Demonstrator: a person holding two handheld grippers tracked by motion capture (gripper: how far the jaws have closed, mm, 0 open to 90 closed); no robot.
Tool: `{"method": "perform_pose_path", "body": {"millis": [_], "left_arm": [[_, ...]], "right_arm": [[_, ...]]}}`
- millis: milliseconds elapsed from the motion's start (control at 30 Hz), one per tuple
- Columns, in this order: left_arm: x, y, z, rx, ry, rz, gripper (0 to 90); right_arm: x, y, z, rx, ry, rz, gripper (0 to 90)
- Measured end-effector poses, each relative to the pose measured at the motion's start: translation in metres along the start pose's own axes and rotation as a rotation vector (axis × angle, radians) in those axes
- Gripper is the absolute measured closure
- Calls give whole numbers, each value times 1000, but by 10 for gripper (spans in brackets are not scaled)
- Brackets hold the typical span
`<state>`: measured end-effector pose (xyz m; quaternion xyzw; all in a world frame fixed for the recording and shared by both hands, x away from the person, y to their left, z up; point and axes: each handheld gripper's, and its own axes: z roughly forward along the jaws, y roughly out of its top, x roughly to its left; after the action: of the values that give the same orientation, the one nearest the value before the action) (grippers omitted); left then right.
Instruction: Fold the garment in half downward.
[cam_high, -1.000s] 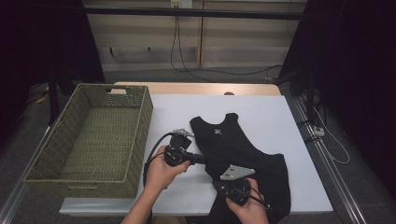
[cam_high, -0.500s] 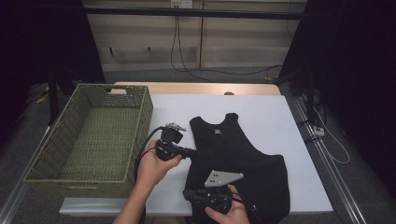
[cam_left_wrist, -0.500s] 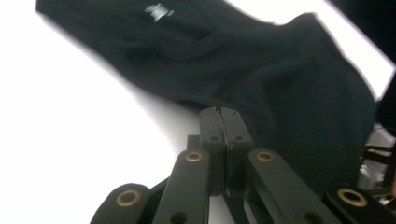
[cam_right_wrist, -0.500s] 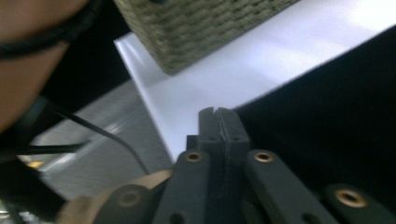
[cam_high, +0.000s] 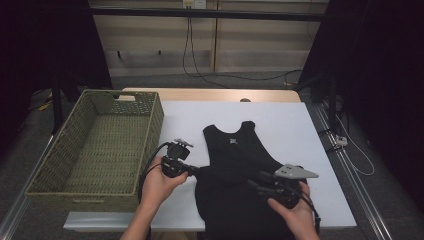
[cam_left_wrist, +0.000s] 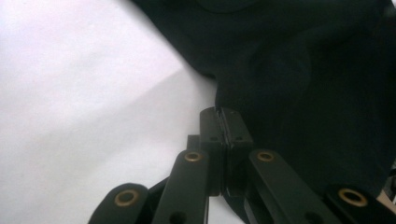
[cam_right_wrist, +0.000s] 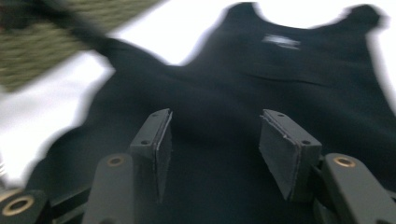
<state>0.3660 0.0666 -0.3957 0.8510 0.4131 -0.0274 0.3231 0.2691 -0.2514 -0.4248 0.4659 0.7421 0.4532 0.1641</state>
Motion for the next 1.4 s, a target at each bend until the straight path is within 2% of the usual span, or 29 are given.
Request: {"method": "perform_pose_path", "body": {"millis": [133,300,367,467,533,567,633,667,700,767,800,833,900,933,967,1033,1100,1133,1200,1300,1400], "left_arm": [[4,-1,1,-5,20,-8,889],[9,-2,6,17,47,-23,889],[13,-1,8,21,63,-42,890],[16,-1,9,31,71,-57,891],[18,-1,8,45,78,-63,893],[19,-2,8,45,88,-68,894],[21,-2,6,40,91,-82,896],[22,-3,5,46,91,-84,897],[22,-3,5,44,93,-82,897],[22,-5,6,48,103,-86,900],[23,-5,7,54,99,-84,900],[24,-5,8,53,98,-83,900],[23,-5,10,51,94,-87,897],[23,-4,11,54,88,-82,884],[22,-3,12,48,89,-76,860],[21,1,15,5,101,-75,642],[21,3,16,-23,93,-81,564],[22,4,17,-26,98,-69,454],[22,4,19,-35,121,-58,324],[23,5,23,-47,97,-29,245],[24,7,25,-63,124,-13,154]], "right_arm": [[-39,-5,-9,-13,-116,66,420],[-82,-6,-19,-9,-263,96,424],[-98,-7,-21,4,-306,112,428],[-115,-11,-19,16,-323,163,457],[-123,-17,-14,38,-293,204,490],[-124,-20,-10,63,-294,210,502],[-124,-23,-8,64,-311,211,618],[-125,-23,-9,62,-292,211,797],[-126,-24,-9,69,-242,217,825],[-125,-23,-11,85,-256,207,832],[-124,-21,-12,100,-259,183,829],[-122,-19,-12,106,-265,153,817],[-118,-14,-12,89,-290,97,695],[-115,-11,-11,87,-305,83,600],[-114,-9,-10,84,-306,84,561],[-112,-5,-7,66,-291,83,532],[-109,-1,-2,59,-284,86,453],[-107,2,1,46,-273,94,426],[-105,8,9,39,-256,76,386],[-105,18,21,42,-213,96,338],[-105,29,32,42,-200,85,313]]}}
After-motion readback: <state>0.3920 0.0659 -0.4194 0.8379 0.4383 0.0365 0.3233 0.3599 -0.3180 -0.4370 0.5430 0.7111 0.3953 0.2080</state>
